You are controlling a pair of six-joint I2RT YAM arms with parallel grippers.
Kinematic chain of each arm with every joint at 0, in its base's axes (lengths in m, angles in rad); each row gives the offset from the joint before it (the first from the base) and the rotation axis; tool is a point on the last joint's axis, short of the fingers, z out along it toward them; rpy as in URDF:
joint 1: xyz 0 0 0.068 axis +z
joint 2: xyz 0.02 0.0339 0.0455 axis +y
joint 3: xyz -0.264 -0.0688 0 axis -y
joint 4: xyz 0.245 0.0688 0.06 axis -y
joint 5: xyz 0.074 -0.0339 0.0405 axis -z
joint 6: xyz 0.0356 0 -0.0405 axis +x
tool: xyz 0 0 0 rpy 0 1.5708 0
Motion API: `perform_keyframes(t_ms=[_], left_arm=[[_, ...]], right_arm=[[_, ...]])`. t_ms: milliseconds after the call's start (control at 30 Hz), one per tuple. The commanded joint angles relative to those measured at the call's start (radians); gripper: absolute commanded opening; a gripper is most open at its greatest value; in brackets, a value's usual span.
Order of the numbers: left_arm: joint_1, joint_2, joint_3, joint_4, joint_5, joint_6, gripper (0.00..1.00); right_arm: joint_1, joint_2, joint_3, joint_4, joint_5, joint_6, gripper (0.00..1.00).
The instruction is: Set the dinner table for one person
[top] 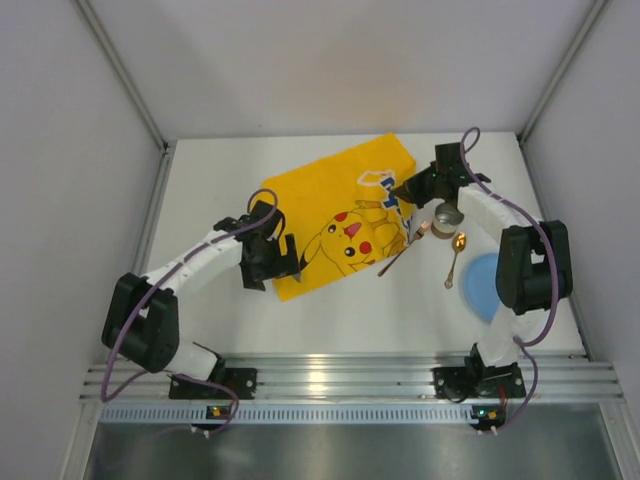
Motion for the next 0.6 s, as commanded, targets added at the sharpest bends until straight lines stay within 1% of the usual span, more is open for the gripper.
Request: perform_keyframes(t_ms=[0,100,200,300,333,367,467,500,567], left_arm=[[0.003,0.053,0.014,0.111,0.009,-0.038,0.99],[0.005,0.15,0.02,0.142,0.01,-0.033,0.98],[-0.001,0.207,0.029,0.173,0.027,-0.024,0.99],[-0.01,0.285,0.055,0.171,0.019,-0.013,0.98],[-0.01,0.308,0.06,0.174,0.024,-0.004,0.93],[-0.01,0.341,0.077,0.173,0.028,0.0,0.83],[-0.009,0.388,0.132,0.148,0.025,0.025,0.64],[-0.009,0.405,0.146,0.141,0.025,0.031,0.48],[-0.007,0.42,0.204,0.112,0.022,0.057,0.3]], right_arm=[[0.008,0.013,0.02,-0.004,-0.04,-0.047,0.0],[0.001,0.014,0.032,-0.032,-0.019,-0.09,0.0],[-0.011,0.022,0.043,-0.058,-0.022,-0.119,0.0],[-0.028,0.028,0.037,-0.069,-0.028,-0.131,0.0],[-0.03,0.03,0.032,-0.07,-0.033,-0.134,0.0],[-0.036,0.031,0.029,-0.072,-0.036,-0.139,0.0],[-0.044,0.04,0.026,-0.076,-0.048,-0.148,0.0],[-0.044,0.04,0.026,-0.078,-0.053,-0.153,0.0],[-0.05,0.043,0.022,-0.078,-0.059,-0.153,0.0]])
